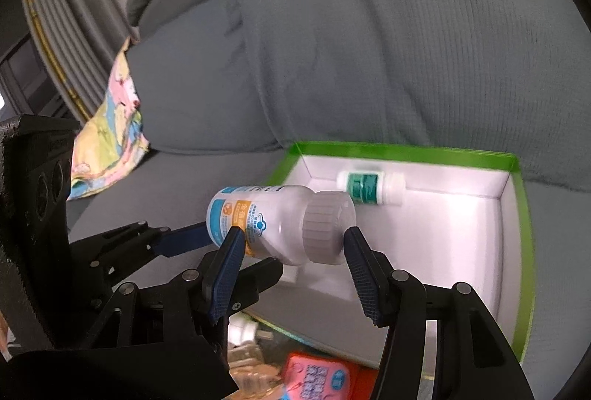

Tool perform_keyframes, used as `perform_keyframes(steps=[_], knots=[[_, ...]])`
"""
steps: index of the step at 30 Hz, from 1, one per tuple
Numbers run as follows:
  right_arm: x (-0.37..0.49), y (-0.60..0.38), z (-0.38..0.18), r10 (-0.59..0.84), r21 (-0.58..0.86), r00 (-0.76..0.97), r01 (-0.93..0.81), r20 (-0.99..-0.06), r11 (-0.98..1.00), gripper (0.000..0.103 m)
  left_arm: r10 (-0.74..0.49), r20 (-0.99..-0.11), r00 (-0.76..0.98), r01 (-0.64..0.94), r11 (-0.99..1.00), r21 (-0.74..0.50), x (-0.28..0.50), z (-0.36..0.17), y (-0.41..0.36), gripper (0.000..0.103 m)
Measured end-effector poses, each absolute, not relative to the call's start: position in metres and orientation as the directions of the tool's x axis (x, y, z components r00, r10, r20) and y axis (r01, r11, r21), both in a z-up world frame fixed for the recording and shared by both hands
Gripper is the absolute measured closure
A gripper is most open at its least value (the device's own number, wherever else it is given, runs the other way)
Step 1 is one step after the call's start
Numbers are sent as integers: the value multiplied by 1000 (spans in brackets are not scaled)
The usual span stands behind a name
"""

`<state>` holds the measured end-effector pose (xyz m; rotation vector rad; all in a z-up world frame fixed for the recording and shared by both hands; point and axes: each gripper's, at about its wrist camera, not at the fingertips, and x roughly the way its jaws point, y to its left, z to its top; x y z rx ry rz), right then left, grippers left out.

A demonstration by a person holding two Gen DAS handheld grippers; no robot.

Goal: Organize rigid objects
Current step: 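Carry the blue-label bottle into the green box and release it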

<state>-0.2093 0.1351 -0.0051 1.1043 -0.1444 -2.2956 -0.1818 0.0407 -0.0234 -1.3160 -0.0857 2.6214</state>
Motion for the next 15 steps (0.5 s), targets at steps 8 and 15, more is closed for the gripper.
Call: perform_keyframes(steps=[8,15], knots=[[-232,153,-35,-490,360,-494,339,-718,-869,44,222,-836,-502,-111,-975,-192,-198,-45,37,20],[-216,187,-28,-493,388,-523,304,-695,-870,44,257,-817,-515,-65,-963,-262,-176,-34,9,13]])
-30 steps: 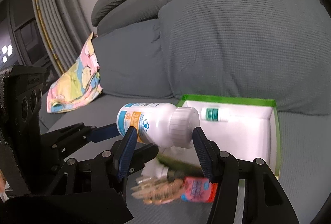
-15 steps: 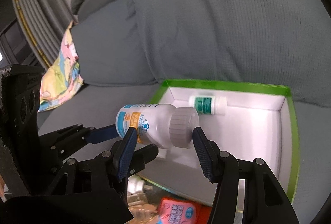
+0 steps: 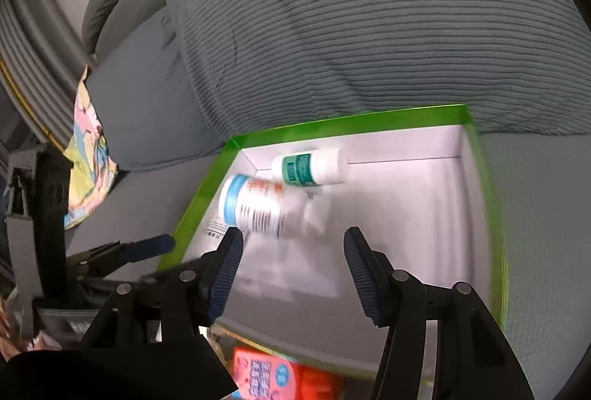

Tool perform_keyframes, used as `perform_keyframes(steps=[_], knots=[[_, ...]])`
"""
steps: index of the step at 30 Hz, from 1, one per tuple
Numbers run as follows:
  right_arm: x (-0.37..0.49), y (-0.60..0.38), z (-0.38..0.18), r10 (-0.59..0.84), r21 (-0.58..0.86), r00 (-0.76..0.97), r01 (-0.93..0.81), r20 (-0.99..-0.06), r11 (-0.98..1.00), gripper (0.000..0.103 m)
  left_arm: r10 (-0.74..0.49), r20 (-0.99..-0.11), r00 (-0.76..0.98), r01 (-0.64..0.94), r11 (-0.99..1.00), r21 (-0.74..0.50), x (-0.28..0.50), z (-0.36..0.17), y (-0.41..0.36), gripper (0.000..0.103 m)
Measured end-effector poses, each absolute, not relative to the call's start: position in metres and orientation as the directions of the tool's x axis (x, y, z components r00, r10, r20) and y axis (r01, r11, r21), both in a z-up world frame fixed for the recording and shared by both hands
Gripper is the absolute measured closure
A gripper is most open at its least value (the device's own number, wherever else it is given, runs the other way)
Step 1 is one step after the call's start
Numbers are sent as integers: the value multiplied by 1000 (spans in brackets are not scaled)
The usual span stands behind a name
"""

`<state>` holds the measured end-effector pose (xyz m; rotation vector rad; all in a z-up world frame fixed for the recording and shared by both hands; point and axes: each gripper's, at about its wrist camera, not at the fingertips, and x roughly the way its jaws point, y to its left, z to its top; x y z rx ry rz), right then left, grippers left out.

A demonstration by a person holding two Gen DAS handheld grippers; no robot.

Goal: Organize rigid objects
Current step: 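Carry the blue-label bottle into the green box and release it, then move the right gripper to the orange hair clip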

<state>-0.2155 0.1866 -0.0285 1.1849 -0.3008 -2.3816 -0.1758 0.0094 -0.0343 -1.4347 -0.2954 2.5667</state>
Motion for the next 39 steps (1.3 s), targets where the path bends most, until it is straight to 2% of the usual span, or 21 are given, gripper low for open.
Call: perform_keyframes(steps=[1,12,21,28,31,35,39], knots=[[-211,190,-26,-489,385,-529,302,-694,-872,44,225,-817,-531,-50,-971,-235,-169,-30,7,13],[-162,214,-10,-487,376,-554,309,-675,-873,44,182,-787,-589,7,-973,-231,-114,-13,-32,13],[-120,195,-2,-518,363,-516,375,-683,-853,44,178,-804,-567,93,-956,-278,-60,-41,-54,13],[-89,150,18,-619,387,-466,503,-632,-773,44,223,-817,-532,130,-932,-339,-17,-67,-50,13],[-79,141,5,-588,345,-464,508,-662,-789,43,261,-813,-520,124,-919,-374,-1,-78,-45,13],[-72,141,-33,-451,207,-474,481,-756,-852,43,326,-789,-520,116,-889,-444,10,-92,-32,14],[-69,151,-49,-457,210,-459,493,-762,-844,43,354,-770,-531,123,-867,-483,7,-99,-21,14]])
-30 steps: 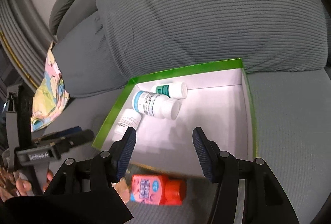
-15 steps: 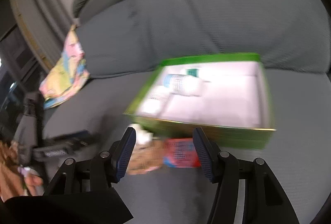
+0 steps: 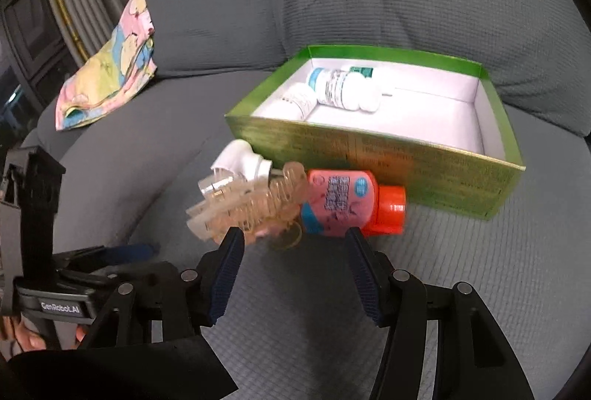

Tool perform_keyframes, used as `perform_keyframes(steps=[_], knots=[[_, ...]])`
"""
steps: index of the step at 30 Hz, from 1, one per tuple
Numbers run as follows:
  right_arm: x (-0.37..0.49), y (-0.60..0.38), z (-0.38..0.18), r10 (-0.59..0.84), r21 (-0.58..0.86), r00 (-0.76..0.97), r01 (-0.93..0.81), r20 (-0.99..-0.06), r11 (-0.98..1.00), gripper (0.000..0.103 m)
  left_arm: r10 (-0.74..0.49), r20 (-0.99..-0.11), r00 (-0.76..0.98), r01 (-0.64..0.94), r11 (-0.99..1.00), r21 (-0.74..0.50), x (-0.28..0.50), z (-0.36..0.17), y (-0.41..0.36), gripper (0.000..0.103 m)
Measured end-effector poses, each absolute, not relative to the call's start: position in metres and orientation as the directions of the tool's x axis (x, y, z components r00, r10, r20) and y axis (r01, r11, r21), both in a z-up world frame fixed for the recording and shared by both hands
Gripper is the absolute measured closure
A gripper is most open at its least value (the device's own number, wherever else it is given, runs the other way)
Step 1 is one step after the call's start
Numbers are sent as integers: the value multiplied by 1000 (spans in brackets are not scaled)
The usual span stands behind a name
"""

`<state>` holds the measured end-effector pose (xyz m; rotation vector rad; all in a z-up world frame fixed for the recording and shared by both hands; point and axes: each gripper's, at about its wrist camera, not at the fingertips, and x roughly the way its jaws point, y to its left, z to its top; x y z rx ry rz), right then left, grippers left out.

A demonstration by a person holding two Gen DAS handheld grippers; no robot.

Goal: Organize rigid objects
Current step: 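Move the right gripper to the orange hair clip, then grasp the orange hair clip with the right gripper and lift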

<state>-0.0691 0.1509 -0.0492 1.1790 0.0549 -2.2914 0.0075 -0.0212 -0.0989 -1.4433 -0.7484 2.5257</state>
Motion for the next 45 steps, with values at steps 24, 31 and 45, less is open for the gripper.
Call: perform_keyframes(steps=[24,31,45], knots=[[-125,123,-63,-575,282,-357,610,-736,-740,74,345,-752,-562,100,-874,-476,-46,-100,2,27],[-117,132,-69,-630,370,-311,596,-711,-712,80,338,-756,-560,60,-894,-444,-45,-98,-6,42],[-65,189,-73,-681,538,-333,430,-652,-725,80,420,-752,-508,-187,-906,-380,-24,-77,27,60]])
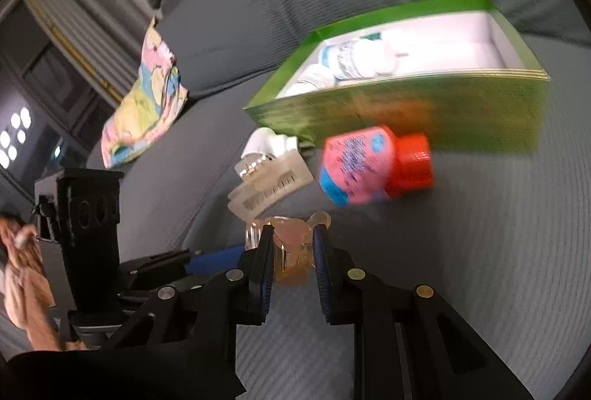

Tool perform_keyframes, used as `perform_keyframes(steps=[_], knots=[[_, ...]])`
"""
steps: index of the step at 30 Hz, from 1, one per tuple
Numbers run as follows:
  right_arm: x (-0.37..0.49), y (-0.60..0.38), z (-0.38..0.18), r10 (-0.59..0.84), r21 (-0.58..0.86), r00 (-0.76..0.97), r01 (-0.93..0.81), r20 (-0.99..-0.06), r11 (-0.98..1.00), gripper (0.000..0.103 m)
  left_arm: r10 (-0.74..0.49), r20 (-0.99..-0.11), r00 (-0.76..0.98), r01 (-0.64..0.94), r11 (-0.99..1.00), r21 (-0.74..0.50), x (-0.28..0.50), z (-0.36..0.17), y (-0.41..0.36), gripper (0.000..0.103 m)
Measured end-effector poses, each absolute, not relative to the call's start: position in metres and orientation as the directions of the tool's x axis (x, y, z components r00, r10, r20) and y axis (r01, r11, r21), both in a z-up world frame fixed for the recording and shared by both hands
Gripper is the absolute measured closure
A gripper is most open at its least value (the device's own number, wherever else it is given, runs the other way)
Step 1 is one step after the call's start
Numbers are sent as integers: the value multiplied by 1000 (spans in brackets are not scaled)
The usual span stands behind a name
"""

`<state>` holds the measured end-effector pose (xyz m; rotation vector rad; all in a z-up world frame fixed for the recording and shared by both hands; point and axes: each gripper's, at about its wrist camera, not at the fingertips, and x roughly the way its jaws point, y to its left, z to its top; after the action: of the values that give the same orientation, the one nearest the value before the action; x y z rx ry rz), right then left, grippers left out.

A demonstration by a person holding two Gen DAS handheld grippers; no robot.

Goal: Organize rigid objects
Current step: 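Grasp the orange hair clip with the right gripper and lift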

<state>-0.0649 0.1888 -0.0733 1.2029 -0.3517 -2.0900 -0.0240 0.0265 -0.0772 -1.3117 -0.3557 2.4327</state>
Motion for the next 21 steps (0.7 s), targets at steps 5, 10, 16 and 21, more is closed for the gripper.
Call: perform_keyframes(steps=[5,10,16,21], knots=[[-57,208,-80,-684,569,-348,382,-641,-728,80,423,-746,-514,-214,-906,-366,-31,-69,30,58],[-55,211,-79,-679,569,-363,373,-638,-733,80,412,-747,-522,-212,-911,-354,-40,-67,29,58],[-53,210,-81,-671,559,-364,374,-646,-740,80,440,-757,-484,-239,-898,-369,-40,-73,39,58],[-51,220,-87,-681,586,-358,346,-639,-732,80,469,-751,-465,-245,-883,-399,-40,-74,43,63]])
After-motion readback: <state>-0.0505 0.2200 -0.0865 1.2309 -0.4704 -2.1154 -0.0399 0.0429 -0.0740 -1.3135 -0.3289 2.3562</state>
